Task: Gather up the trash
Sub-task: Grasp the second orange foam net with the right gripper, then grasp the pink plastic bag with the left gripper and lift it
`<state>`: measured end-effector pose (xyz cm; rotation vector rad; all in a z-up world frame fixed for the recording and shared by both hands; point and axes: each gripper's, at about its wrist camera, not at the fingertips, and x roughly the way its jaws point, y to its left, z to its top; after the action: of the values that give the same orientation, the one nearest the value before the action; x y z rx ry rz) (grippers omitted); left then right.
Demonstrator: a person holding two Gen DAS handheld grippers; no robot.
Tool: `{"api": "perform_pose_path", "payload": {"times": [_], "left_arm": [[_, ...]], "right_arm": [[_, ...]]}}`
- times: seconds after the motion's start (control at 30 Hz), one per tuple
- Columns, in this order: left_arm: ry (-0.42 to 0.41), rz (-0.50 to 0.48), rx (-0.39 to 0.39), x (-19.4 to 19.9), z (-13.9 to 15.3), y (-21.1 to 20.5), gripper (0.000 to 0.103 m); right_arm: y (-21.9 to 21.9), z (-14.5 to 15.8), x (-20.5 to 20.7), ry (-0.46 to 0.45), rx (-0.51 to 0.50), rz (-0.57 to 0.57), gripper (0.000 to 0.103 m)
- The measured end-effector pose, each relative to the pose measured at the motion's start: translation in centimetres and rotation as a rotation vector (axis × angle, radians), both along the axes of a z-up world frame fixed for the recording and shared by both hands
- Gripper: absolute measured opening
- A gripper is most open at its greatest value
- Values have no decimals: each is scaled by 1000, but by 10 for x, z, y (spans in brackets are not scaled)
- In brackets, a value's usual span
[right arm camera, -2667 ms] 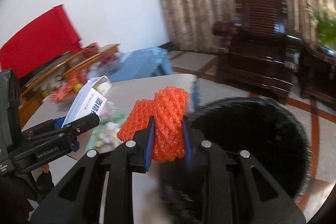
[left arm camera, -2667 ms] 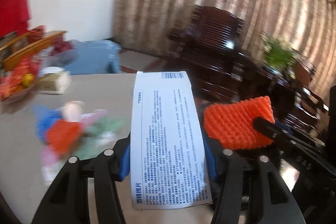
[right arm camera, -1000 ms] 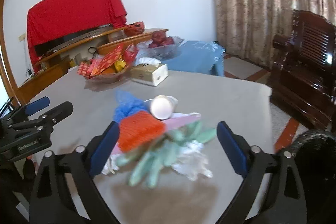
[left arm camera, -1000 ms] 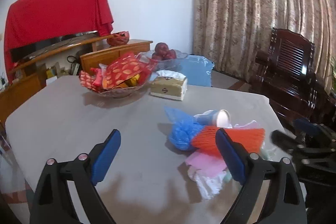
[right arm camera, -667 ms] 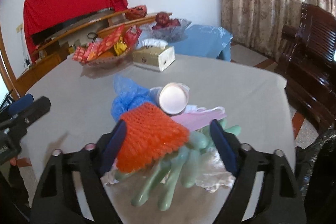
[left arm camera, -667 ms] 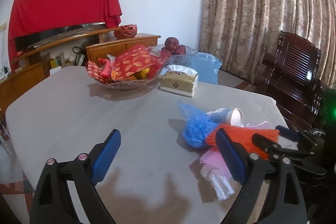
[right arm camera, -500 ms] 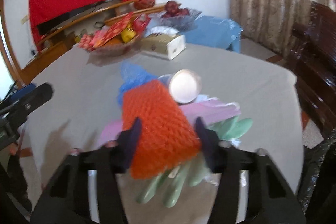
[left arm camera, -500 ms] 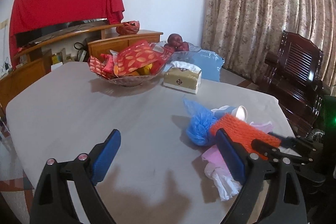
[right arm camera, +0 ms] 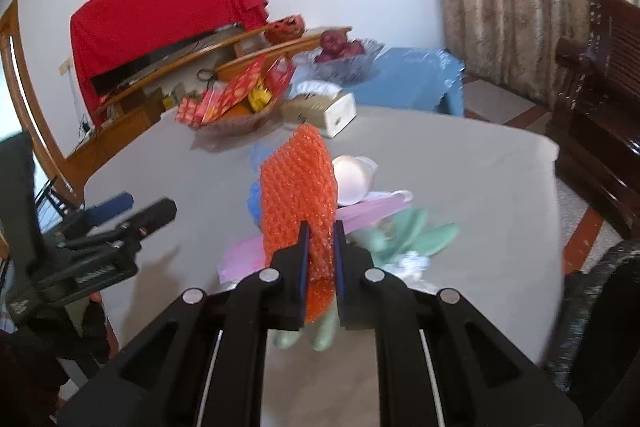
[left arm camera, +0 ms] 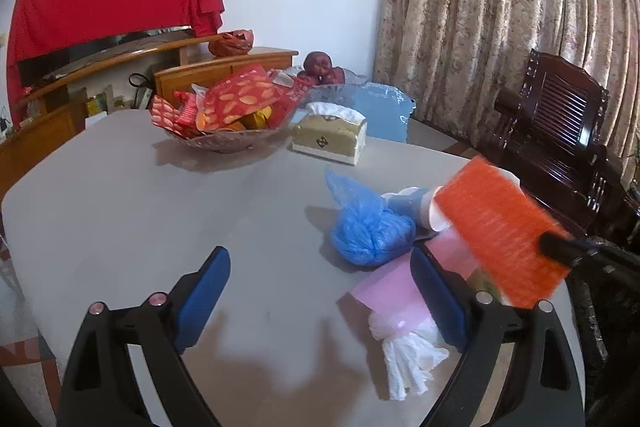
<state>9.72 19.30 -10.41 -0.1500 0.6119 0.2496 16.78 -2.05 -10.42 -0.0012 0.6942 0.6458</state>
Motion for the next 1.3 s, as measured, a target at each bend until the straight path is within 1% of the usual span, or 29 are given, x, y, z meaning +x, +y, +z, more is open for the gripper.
{"api": "perform_pose_path", "payload": {"times": [0.17, 0.27, 0.33, 0.47, 0.67, 0.7, 0.73, 0.8, 0.83, 0.9, 0.93, 1.0, 1.1, 1.3], "left_arm": [[12, -44, 1, 9, -8, -16, 90], [21, -79, -17, 16, -15, -29, 90], [34, -110, -11, 24, -21, -40, 90], [68, -145, 10, 38, -35, -52, 90], [119, -187, 4, 57, -51, -63, 87], [127, -195, 2, 60, -54, -65, 80], [134, -202, -1, 64, -55, -66, 76], [140, -214, -18, 68, -56, -65, 56], [140, -217, -27, 69, -56, -64, 51], [134, -233, -65, 70, -54, -60, 27], [129, -236, -79, 70, -53, -59, 23], [121, -233, -91, 70, -49, -56, 11], [96, -220, -112, 62, -38, -50, 6], [33, -193, -139, 48, -7, -35, 5]], "right_arm": [[-30, 4, -4, -33, -33, -83, 10], [-44, -3, -4, -16, -42, -113, 10], [-52, -8, -3, 1, -43, -131, 10], [-62, -14, -4, 16, -39, -146, 10], [-66, -18, -2, 28, -38, -156, 10], [-66, -18, -1, 29, -38, -158, 10], [-67, -18, -1, 30, -37, -160, 10], [-69, -18, 0, 31, -35, -163, 10], [-70, -17, 0, 30, -34, -165, 10], [-72, -16, -2, 27, -33, -167, 10], [-72, -16, -2, 26, -32, -167, 10], [-73, -14, -2, 26, -27, -169, 10], [-74, -10, -4, 18, -18, -167, 10], [-78, 4, -9, -6, 8, -168, 10]]}}
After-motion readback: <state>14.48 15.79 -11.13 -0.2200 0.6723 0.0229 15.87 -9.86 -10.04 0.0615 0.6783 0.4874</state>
